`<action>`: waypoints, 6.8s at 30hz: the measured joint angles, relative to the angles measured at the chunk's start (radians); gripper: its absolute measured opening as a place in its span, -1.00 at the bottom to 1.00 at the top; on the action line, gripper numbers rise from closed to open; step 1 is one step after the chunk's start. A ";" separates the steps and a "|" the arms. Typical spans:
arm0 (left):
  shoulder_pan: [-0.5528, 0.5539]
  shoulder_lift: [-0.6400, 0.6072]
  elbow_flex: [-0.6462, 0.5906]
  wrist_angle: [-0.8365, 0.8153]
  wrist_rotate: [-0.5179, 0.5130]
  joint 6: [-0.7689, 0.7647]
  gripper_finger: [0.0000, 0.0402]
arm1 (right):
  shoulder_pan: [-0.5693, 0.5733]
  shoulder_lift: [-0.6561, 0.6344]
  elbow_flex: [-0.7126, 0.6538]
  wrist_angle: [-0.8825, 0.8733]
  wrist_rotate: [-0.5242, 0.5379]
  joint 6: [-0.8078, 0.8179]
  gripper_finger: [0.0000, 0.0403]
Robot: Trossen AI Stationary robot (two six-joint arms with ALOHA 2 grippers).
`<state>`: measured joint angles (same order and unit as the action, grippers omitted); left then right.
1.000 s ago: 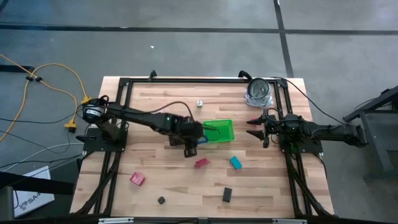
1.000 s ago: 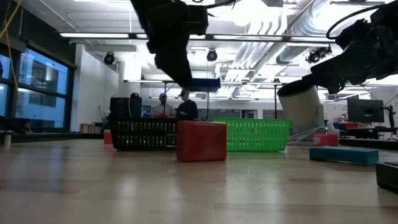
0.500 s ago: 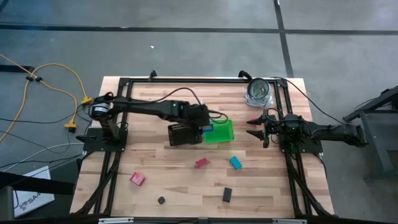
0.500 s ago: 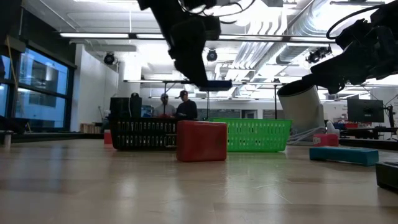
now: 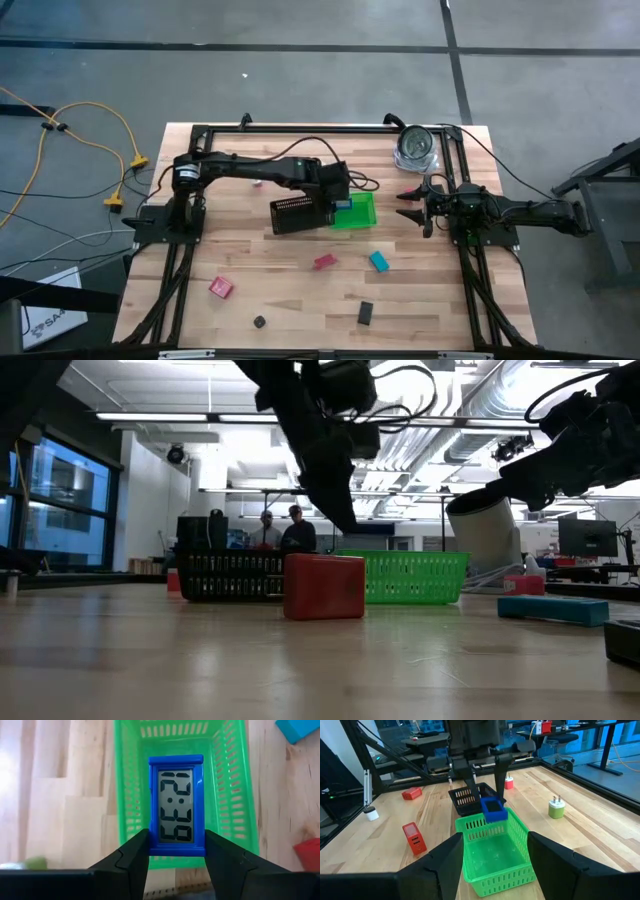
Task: Pick & Place Office items
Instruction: Put the blue digital timer into the green bin, then put the light blue digital timer into the green bin
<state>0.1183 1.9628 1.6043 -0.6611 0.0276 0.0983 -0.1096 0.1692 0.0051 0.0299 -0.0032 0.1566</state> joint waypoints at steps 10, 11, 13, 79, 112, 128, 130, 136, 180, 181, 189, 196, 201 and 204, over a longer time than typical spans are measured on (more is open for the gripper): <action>0.008 0.049 0.008 0.035 0.022 0.006 -0.20 | 0.000 0.000 0.000 -0.001 0.000 0.000 0.03; 0.010 0.050 0.008 0.026 0.023 0.007 -0.20 | 0.000 0.000 0.000 -0.001 0.000 0.000 0.03; 0.012 0.065 0.008 0.043 0.023 0.007 -0.20 | 0.000 0.000 0.000 -0.002 0.000 0.000 0.03; 0.019 0.147 0.024 0.117 0.101 0.009 0.01 | 0.000 0.000 0.000 -0.004 0.000 0.000 0.03; -0.042 -0.068 0.142 -0.350 -0.079 -0.271 0.01 | 0.000 0.000 0.000 0.000 0.000 0.000 0.03; -0.242 -0.157 0.140 -0.480 -0.251 -0.537 0.01 | 0.000 0.000 0.000 0.000 0.000 0.000 0.03; -0.257 -0.162 0.140 -0.487 -0.252 -0.561 0.01 | 0.000 0.000 0.000 0.000 0.000 0.000 0.03; -0.309 -0.174 0.140 -0.528 -0.309 -0.657 0.01 | 0.000 0.000 0.000 -0.001 0.000 0.000 0.03; -0.556 -0.257 0.023 -0.400 -0.537 -0.749 0.01 | 0.000 0.000 0.000 -0.001 0.000 0.000 0.03; -0.556 -0.270 -0.004 -0.377 -0.537 -0.749 0.01 | 0.000 0.000 0.000 -0.001 0.000 0.000 0.03; -0.556 -0.358 -0.126 -0.318 -0.525 -0.798 0.01 | 0.000 0.000 0.000 -0.001 0.000 0.000 0.03; -0.556 -0.418 -0.227 -0.318 -0.523 -0.934 0.01 | 0.000 0.000 0.000 -0.001 0.000 0.000 0.03; -0.570 -0.453 -0.280 -0.317 -0.522 -0.986 0.01 | 0.000 0.000 0.000 -0.001 0.000 0.000 0.03; -0.587 -0.465 -0.301 -0.317 -0.521 -1.005 0.01 | 0.000 0.000 0.000 -0.001 0.000 0.000 0.03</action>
<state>-0.4683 1.4982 1.3033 -0.9783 -0.4938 -0.9070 -0.1095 0.1696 0.0053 0.0292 -0.0035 0.1565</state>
